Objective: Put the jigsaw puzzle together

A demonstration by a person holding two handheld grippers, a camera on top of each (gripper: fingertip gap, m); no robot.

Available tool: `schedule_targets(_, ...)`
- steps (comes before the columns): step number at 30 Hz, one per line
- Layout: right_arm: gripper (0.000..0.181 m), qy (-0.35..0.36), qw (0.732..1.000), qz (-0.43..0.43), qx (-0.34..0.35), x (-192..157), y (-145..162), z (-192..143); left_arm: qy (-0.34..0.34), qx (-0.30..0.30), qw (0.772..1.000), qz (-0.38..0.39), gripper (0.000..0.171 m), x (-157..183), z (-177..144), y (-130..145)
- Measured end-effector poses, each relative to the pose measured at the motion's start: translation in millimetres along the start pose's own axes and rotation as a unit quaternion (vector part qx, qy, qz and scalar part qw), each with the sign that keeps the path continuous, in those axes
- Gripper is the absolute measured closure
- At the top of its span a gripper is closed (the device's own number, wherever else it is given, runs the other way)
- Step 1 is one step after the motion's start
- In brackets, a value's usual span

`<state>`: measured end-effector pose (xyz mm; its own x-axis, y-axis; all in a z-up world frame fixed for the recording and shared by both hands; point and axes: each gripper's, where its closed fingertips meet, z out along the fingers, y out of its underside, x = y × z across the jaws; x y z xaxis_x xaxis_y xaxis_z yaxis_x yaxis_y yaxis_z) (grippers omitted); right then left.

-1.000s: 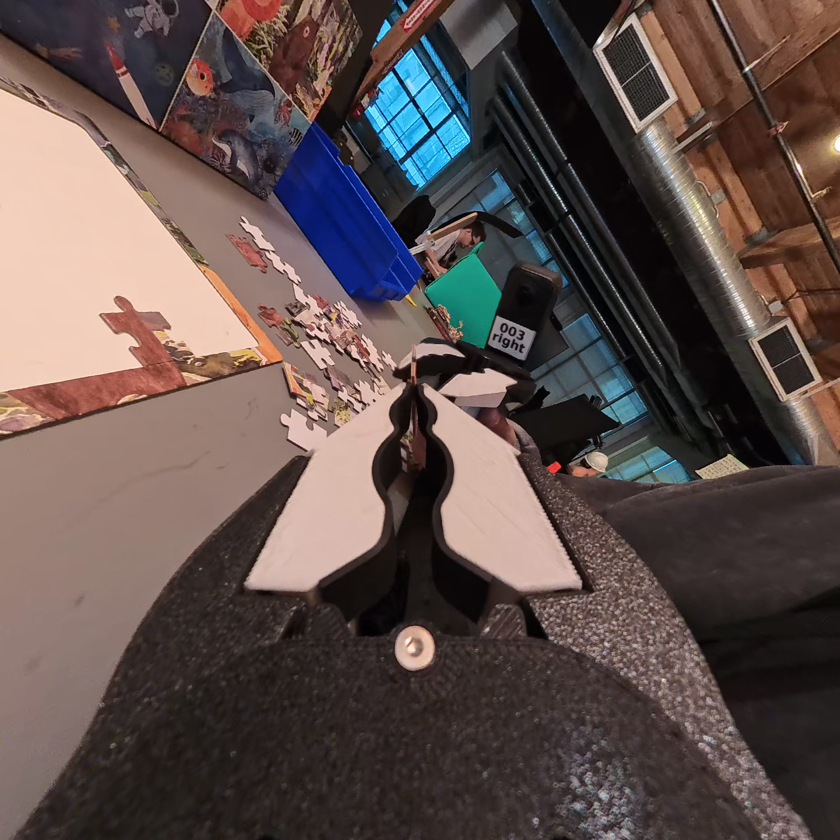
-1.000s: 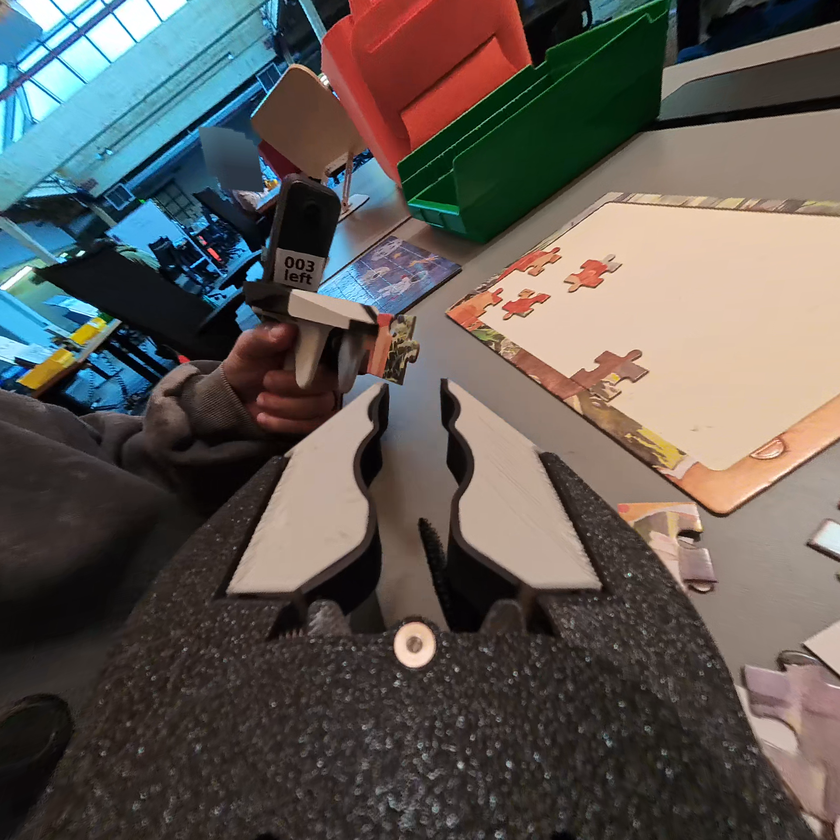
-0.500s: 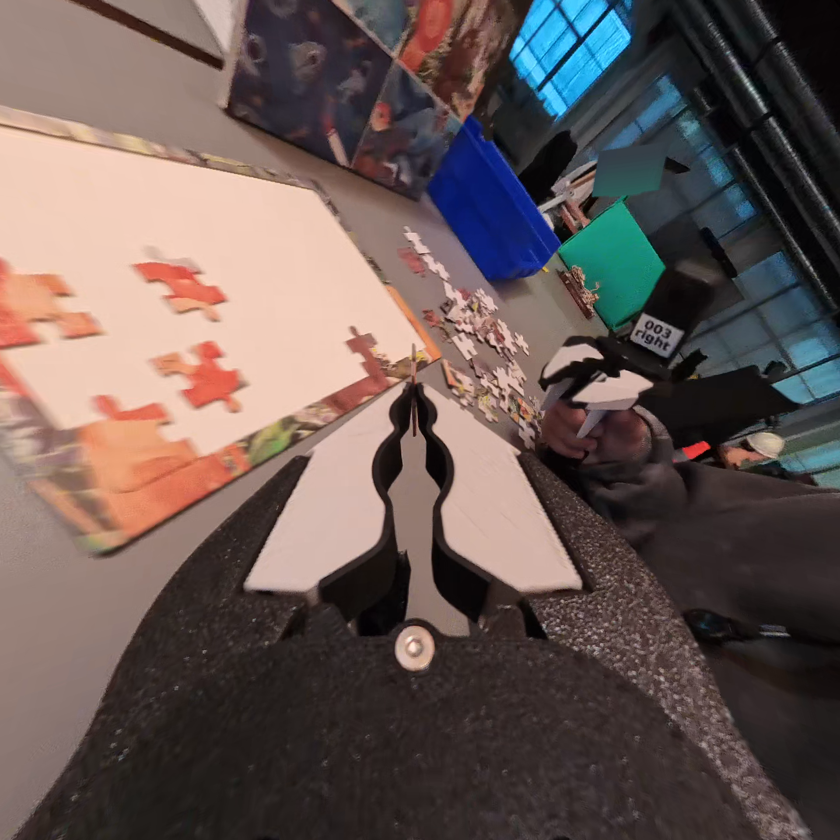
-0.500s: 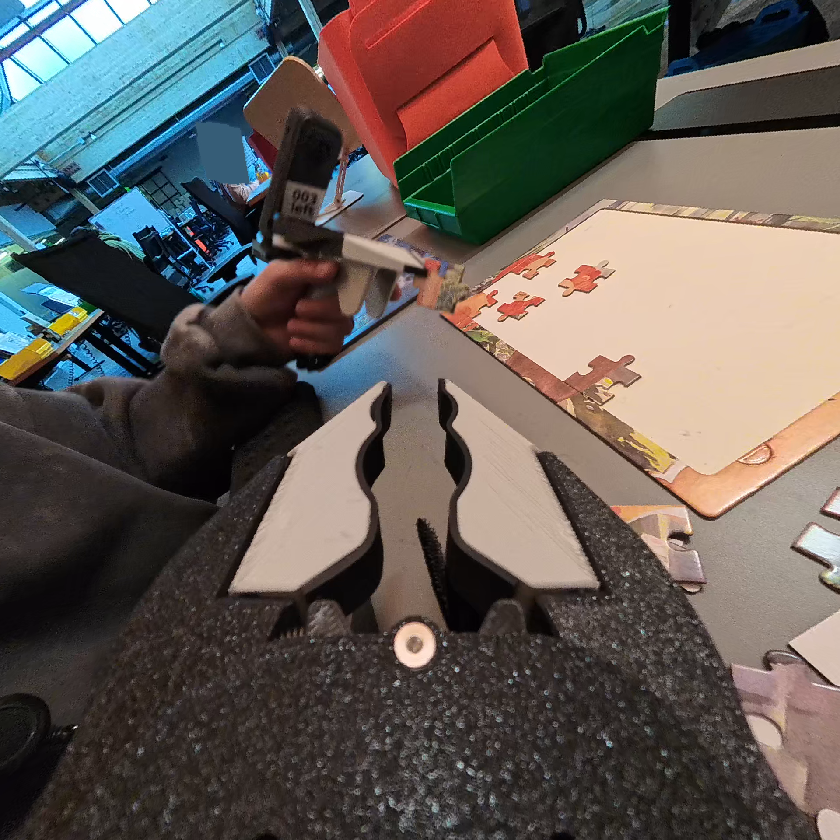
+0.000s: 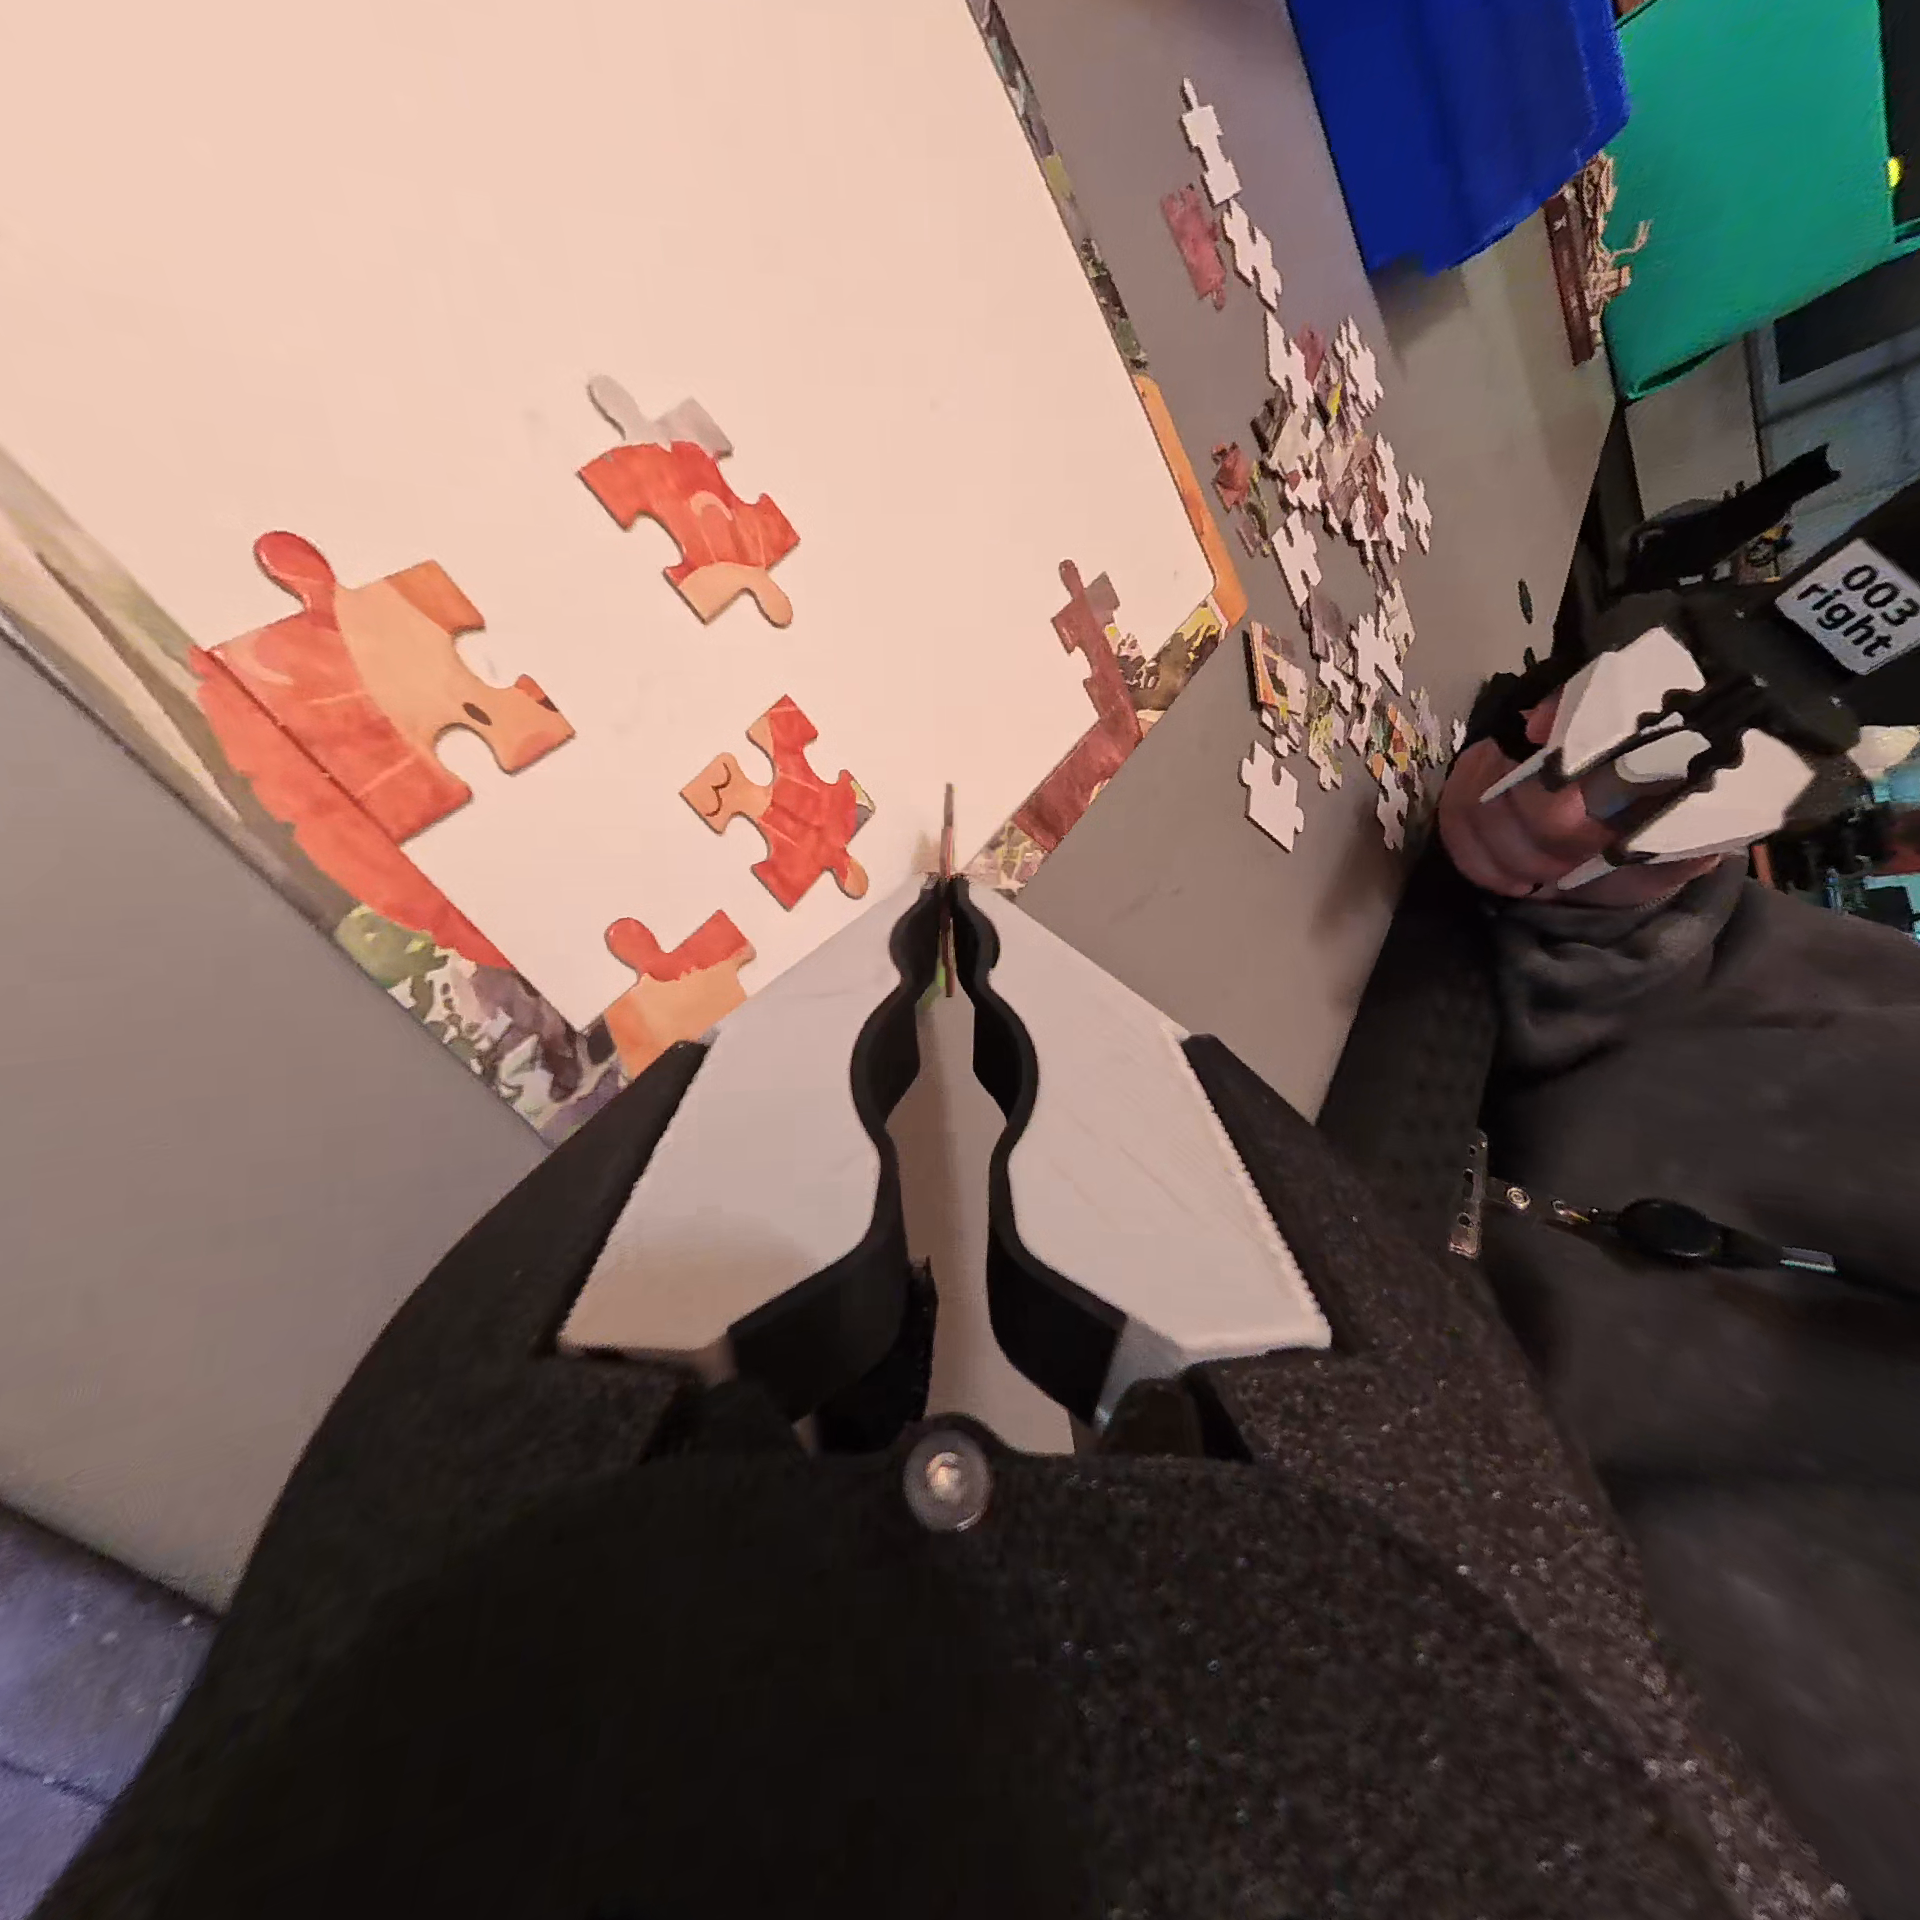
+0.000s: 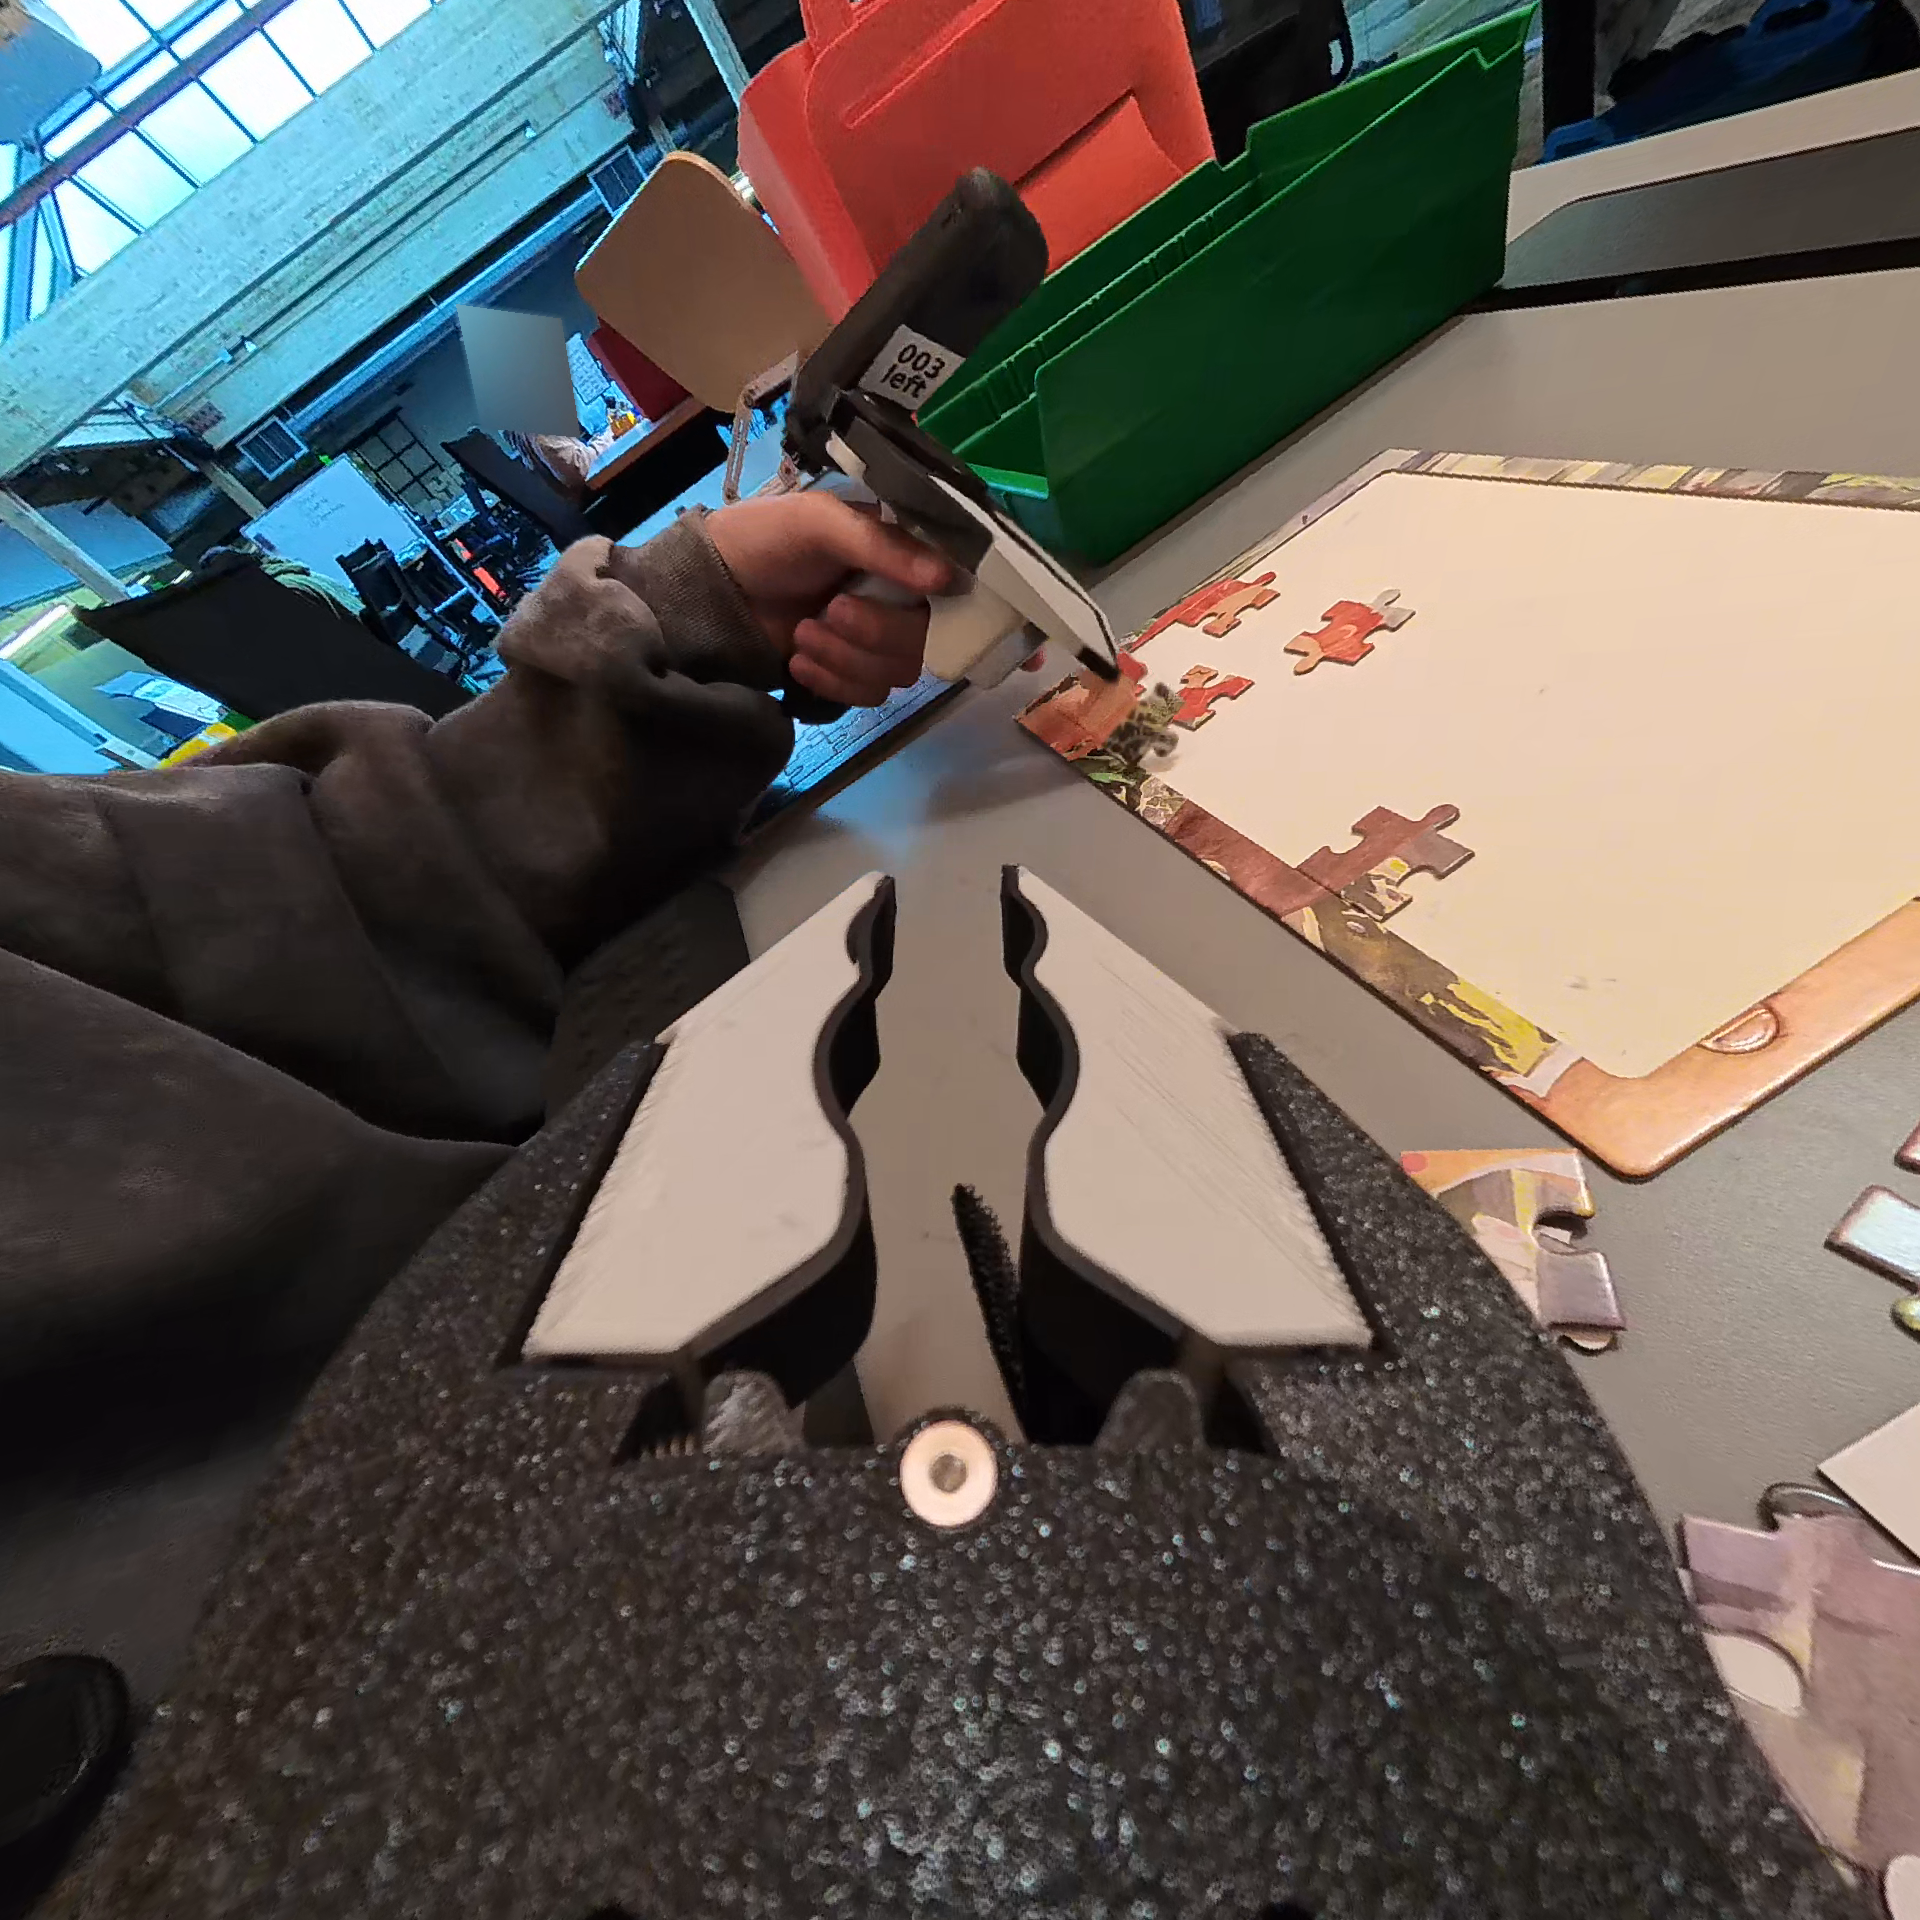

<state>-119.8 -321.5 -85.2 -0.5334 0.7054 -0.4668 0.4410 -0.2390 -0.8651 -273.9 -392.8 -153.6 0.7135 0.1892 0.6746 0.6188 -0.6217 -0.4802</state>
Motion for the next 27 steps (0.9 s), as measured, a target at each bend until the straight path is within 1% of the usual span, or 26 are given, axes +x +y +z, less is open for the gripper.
schedule_targets(3, 0.161, -0.003, 1.0, 0.003, 0.0, 0, 0, 0, -0.004, 0.006, 1.0, -0.009, 0.17, -5, -2, 0)
schedule_targets(7, 0.161, -0.006, 1.0, 0.006, -0.001, 0, 0, 0, -0.037, 0.013, 0.999, 0.008, 0.17, -16, -14, -3)
schedule_targets(15, 0.161, -0.006, 1.0, 0.011, -0.005, 0, 1, 1, -0.021, 0.001, 1.0, -0.016, 0.169, -19, -10, 2)
schedule_targets(17, 0.161, -0.015, 1.0, 0.005, -0.003, -2, -5, 5, -0.016, 0.018, 1.0, -0.02, 0.171, -18, -12, -2)
schedule_targets(18, 0.161, -0.007, 1.0, -0.02, -0.016, 1, -9, 11, -0.006, 0.033, 0.999, -0.025, 0.171, -14, -16, -6)
schedule_targets(19, 0.161, 0.011, 0.997, -0.064, -0.047, 6, -12, 20, 0.009, 0.048, 0.998, -0.029, 0.171, -9, -20, -9)
schedule_targets(20, 0.161, 0.033, 0.988, -0.114, -0.096, 13, -14, 32, 0.021, 0.061, 0.997, -0.03, 0.171, -4, -24, -12)
schedule_targets(21, 0.162, 0.055, 0.974, -0.161, -0.149, 23, -16, 46, 0.028, 0.07, 0.997, -0.031, 0.171, -1, -28, -13)
schedule_targets(23, 0.163, 0.082, 0.942, -0.243, -0.217, 42, -28, 80, 0.034, 0.077, 0.996, -0.034, 0.171, 1, -32, -11)
schedule_targets(24, 0.164, 0.077, 0.928, -0.271, -0.244, 51, -29, 101, 0.038, 0.077, 0.996, -0.038, 0.171, 1, -32, -9)
schedule_targets(25, 0.164, 0.057, 0.918, -0.283, -0.271, 58, -24, 121, 0.043, 0.076, 0.995, -0.044, 0.171, 1, -31, -7)
schedule_targets(27, 0.164, 0.008, 0.906, -0.268, -0.327, 68, -5, 152, 0.047, 0.072, 0.995, -0.054, 0.171, -1, -30, -3)
